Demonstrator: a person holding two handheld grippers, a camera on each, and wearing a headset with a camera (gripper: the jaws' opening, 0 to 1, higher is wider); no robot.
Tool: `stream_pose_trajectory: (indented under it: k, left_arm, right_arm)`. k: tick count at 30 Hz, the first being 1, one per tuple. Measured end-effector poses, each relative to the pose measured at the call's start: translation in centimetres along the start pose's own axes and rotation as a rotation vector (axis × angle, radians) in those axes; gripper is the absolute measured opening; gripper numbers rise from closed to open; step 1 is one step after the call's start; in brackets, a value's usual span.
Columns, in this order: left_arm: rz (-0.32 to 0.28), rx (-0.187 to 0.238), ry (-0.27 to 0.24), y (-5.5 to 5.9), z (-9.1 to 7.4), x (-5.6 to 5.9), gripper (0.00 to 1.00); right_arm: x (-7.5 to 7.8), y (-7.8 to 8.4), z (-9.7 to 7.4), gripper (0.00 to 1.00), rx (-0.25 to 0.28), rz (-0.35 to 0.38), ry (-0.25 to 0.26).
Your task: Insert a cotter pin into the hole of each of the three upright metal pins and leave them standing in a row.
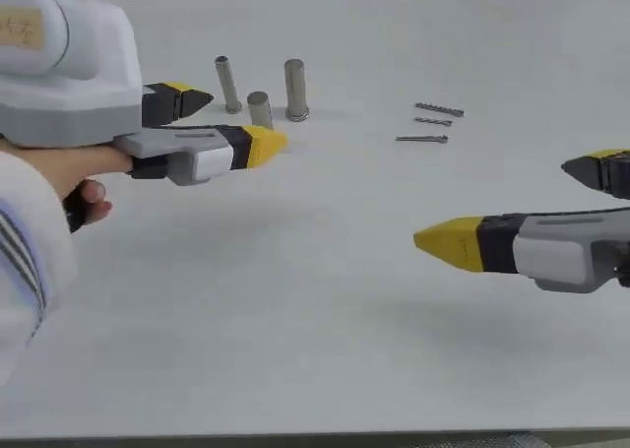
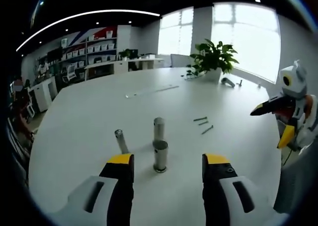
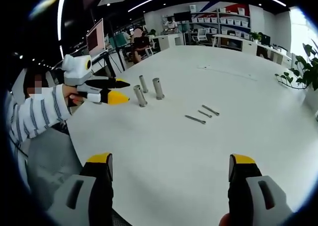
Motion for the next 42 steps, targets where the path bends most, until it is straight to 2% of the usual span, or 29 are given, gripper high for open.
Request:
stream_pose_trajectory:
  k: [4, 9, 13, 19, 24, 29, 33, 39, 42]
  left_arm:
    - [0.002, -0.007, -0.005, 0.1, 0.9, -0.4, 0.51]
    - [0.008, -0.027, -0.002, 0.6, 1.9, -0.3, 0.49]
    - [0.021, -0.047, -0.012, 0.9, 2.4, -0.6, 0.43]
    - [0.039, -0.045, 0.000, 1.0, 3.3, -0.3, 0.39]
    - [0.057, -0.051, -0.011, 1.2, 4.0, -0.2, 0.29]
    - [0.063, -0.060, -0.018, 1.2, 4.4, -0.7, 0.26]
    - [0.057, -0.066, -0.021, 1.3, 4.6, -1.0, 0.29]
    - [0.078, -0.061, -0.036, 1.3, 4.8, -1.8, 0.17]
    - [0.073, -0.056, -0.038, 1.4, 4.9, -2.0, 0.16]
  right_arm:
    - [-0.1, 0.0, 0.1, 0.96, -0.005, -0.002, -0.005]
    - [-0.1, 0.0, 0.2, 0.96, -0.001, -0.001, -0.013]
    - [-0.1, 0.2, 0.4, 0.96, -0.016, -0.009, -0.014]
    - [-0.2, 0.5, 0.5, 0.96, -0.024, 0.000, -0.024]
    - [-0.2, 0.5, 0.8, 0.96, -0.023, 0.003, -0.034]
    - [0.0, 0.6, 1.0, 0.96, -0.023, 0.015, -0.044]
    - [0.3, 0.7, 1.1, 0.95, -0.022, 0.013, -0.045]
    - [0.5, 0.8, 1.2, 0.95, -0.023, 0.017, -0.049]
    - [0.5, 0.7, 1.3, 0.95, -0.021, 0.014, -0.053]
Point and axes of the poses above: the centre of the closed fingertips' face, and the gripper's own axes: z roughly forward along the fingers, x roughly to its right, y roughly out of its underside, the point moved 10 cm from there along -z, roughly backward along the fingers, and after that the axes turned 11 degrees about -z, right-handed, at the moved point
